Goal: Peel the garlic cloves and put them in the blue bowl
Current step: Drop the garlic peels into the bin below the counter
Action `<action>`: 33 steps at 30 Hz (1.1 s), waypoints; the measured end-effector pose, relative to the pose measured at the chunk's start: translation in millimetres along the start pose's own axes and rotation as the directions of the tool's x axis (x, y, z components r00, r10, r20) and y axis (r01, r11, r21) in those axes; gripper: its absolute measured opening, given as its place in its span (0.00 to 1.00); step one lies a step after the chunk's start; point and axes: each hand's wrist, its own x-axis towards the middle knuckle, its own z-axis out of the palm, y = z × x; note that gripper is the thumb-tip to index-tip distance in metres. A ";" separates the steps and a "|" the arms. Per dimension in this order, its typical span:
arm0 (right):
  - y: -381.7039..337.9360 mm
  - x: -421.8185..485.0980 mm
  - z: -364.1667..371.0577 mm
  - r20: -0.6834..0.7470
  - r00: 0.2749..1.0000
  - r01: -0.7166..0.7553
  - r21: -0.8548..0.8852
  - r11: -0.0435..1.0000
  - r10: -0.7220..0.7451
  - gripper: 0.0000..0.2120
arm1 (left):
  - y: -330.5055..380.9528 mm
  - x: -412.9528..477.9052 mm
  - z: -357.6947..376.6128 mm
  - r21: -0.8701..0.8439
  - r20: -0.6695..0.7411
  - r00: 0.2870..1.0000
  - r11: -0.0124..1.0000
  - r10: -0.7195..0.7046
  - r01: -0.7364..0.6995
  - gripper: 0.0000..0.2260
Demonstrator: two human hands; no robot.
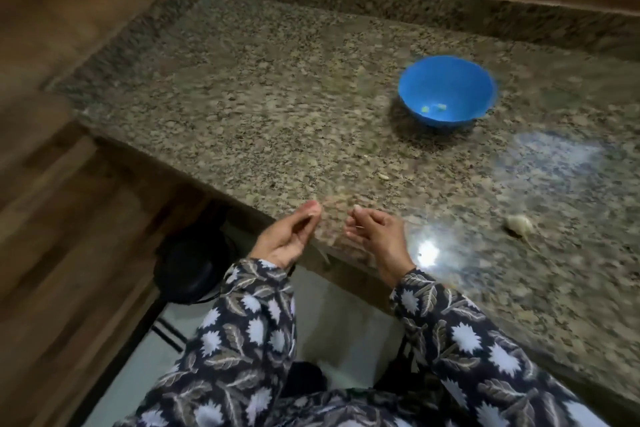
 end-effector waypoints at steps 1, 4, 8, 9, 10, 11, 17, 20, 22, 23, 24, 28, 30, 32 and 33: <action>3.5 2.5 24.2 0.039 0.999 -0.012 -0.008 1.000 0.013 0.06 | 14.5 -6.5 -16.0 -0.059 -0.031 0.999 0.998 0.023 -0.025 0.08; 23.7 7.0 102.5 0.186 0.979 -0.089 -0.001 0.996 0.088 0.08 | 58.0 -27.0 -77.7 -0.187 -0.115 0.986 0.972 0.123 -0.143 0.12; 76.2 9.9 200.8 0.324 0.920 -0.197 -0.099 0.975 0.219 0.08 | 110.5 -54.5 -177.5 -0.348 -0.246 0.947 0.894 0.205 -0.283 0.06; 91.4 10.8 220.4 0.338 0.905 -0.233 -0.116 0.966 0.259 0.08 | 122.2 -60.9 -200.8 -0.377 -0.279 0.934 0.869 0.225 -0.322 0.08; 106.8 11.4 237.1 0.344 0.890 -0.269 -0.133 0.954 0.299 0.08 | 131.8 -66.5 -223.4 -0.398 -0.314 0.917 0.844 0.244 -0.360 0.11; 121.4 11.2 252.9 0.348 0.874 -0.304 -0.153 0.940 0.339 0.07 | 141.1 -71.9 -245.5 -0.418 -0.346 0.902 0.818 0.258 -0.394 0.14; 181.8 15.0 328.3 0.312 0.804 -0.442 -0.259 0.859 0.507 0.07 | 179.1 -87.5 -339.6 -0.561 -0.401 0.893 0.715 0.205 -0.417 0.09; 195.3 22.1 350.7 0.291 0.796 -0.464 -0.269 0.844 0.530 0.07 | 190.9 -82.0 -357.2 -0.592 -0.405 0.894 0.689 0.194 -0.418 0.09; 198.4 28.0 362.2 0.264 0.803 -0.470 -0.271 0.840 0.535 0.07 | 196.5 -76.7 -365.9 -0.611 -0.412 0.892 0.670 0.186 -0.422 0.11; 199.5 31.8 367.3 0.250 0.810 -0.466 -0.274 0.841 0.530 0.06 | 198.2 -74.9 -370.2 -0.622 -0.416 0.893 0.661 0.174 -0.419 0.13; 199.2 35.0 372.4 0.245 0.815 -0.459 -0.281 0.843 0.526 0.06 | 199.5 -73.3 -374.3 -0.630 -0.421 0.892 0.654 0.166 -0.419 0.14; 200.4 55.0 388.7 0.226 0.822 -0.460 -0.280 0.843 0.523 0.10 | 204.6 -65.6 -389.7 -0.640 -0.444 0.879 0.624 0.174 -0.447 0.15; 206.2 68.9 396.0 0.203 0.820 -0.473 -0.289 0.832 0.536 0.11 | 208.9 -58.3 -398.9 -0.632 -0.469 0.866 0.620 0.172 -0.465 0.15; 213.7 82.7 404.9 0.184 0.812 -0.483 -0.321 0.815 0.554 0.14 | 214.5 -46.4 -409.6 -0.596 -0.512 0.842 0.634 0.173 -0.493 0.15; 221.0 92.4 408.1 0.175 0.805 -0.488 -0.347 0.801 0.567 0.15 | 217.3 -40.7 -410.4 -0.549 -0.521 0.832 0.672 0.189 -0.497 0.15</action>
